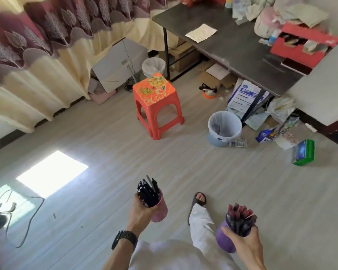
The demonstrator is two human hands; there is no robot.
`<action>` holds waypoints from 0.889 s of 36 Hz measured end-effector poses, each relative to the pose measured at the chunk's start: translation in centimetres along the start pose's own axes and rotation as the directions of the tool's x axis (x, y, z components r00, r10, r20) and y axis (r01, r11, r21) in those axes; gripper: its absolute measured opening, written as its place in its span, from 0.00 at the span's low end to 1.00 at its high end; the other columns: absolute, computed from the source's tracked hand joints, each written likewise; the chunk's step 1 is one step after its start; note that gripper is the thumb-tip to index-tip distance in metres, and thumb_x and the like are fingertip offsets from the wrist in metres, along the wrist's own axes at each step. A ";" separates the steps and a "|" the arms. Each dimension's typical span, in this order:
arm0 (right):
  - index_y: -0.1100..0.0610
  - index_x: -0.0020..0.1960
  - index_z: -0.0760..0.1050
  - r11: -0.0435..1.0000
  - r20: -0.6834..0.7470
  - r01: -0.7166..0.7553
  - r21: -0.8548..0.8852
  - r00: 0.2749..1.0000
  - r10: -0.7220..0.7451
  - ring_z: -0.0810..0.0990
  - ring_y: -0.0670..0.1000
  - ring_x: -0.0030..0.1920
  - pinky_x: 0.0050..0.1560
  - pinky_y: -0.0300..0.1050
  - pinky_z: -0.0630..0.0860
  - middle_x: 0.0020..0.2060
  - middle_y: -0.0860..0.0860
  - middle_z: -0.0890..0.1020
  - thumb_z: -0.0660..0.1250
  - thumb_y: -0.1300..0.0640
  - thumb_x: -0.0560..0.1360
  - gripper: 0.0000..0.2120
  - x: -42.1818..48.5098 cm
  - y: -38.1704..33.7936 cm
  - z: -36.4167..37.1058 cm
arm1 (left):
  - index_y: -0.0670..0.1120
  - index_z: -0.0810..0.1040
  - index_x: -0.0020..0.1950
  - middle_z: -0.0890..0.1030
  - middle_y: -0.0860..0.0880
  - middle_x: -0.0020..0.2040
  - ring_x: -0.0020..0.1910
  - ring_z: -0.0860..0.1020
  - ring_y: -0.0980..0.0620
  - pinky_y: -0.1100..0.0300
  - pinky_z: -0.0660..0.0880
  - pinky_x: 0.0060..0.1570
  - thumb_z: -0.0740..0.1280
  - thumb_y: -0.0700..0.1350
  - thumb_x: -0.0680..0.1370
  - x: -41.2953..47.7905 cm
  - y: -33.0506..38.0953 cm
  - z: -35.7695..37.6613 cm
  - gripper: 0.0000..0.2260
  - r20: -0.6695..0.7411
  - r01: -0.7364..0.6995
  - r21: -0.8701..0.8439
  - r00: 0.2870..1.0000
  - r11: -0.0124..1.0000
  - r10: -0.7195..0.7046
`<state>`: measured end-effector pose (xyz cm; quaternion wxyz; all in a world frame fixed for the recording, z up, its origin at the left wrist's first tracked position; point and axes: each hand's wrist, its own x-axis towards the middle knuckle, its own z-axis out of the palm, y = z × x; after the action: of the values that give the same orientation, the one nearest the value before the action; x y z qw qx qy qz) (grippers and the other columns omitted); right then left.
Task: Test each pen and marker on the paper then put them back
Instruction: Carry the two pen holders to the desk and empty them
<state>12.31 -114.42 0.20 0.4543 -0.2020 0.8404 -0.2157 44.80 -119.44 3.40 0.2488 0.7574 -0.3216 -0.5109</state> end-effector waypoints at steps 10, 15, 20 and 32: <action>0.52 0.63 0.70 0.959 0.145 0.189 -0.212 0.976 -0.160 0.80 0.56 0.49 0.48 0.46 0.71 0.49 0.52 0.81 0.84 0.46 0.59 0.38 10.7 -16.2 -0.1 | 0.55 0.75 0.52 0.85 0.60 0.44 0.45 0.82 0.63 0.70 0.74 0.40 0.83 0.46 0.63 6.6 8.3 3.7 0.24 -0.109 0.023 -0.041 0.994 0.999 -0.028; 0.50 0.68 0.68 0.947 0.194 0.242 -0.209 0.960 -0.202 0.75 0.52 0.48 0.49 0.45 0.71 0.50 0.48 0.79 0.83 0.44 0.60 0.42 14.3 -23.5 0.2 | 0.53 0.71 0.59 0.80 0.58 0.51 0.52 0.79 0.55 0.61 0.73 0.47 0.83 0.43 0.64 10.8 11.6 4.5 0.30 -0.133 0.088 -0.074 0.986 0.993 -0.097; 0.49 0.67 0.69 0.954 0.194 0.218 -0.204 0.964 -0.179 0.76 0.50 0.46 0.44 0.44 0.70 0.49 0.46 0.80 0.83 0.46 0.62 0.39 16.9 -28.6 2.0 | 0.49 0.71 0.63 0.81 0.53 0.55 0.54 0.79 0.54 0.55 0.75 0.53 0.83 0.43 0.64 16.5 14.4 4.5 0.32 -0.110 0.116 -0.131 0.985 0.985 -0.131; 0.48 0.68 0.70 0.998 0.139 0.057 -0.017 0.989 -0.054 0.80 0.53 0.60 0.61 0.49 0.74 0.60 0.49 0.81 0.85 0.47 0.57 0.43 20.1 -38.7 8.3 | 0.55 0.73 0.59 0.84 0.56 0.48 0.49 0.81 0.58 0.62 0.75 0.42 0.80 0.52 0.54 34.0 27.4 0.3 0.35 -0.020 0.018 -0.057 1.000 0.998 -0.019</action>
<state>14.76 -158.66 3.65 0.5033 -0.2445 0.8030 -0.2051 47.35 -162.97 1.80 0.2689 0.7582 -0.2973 -0.5143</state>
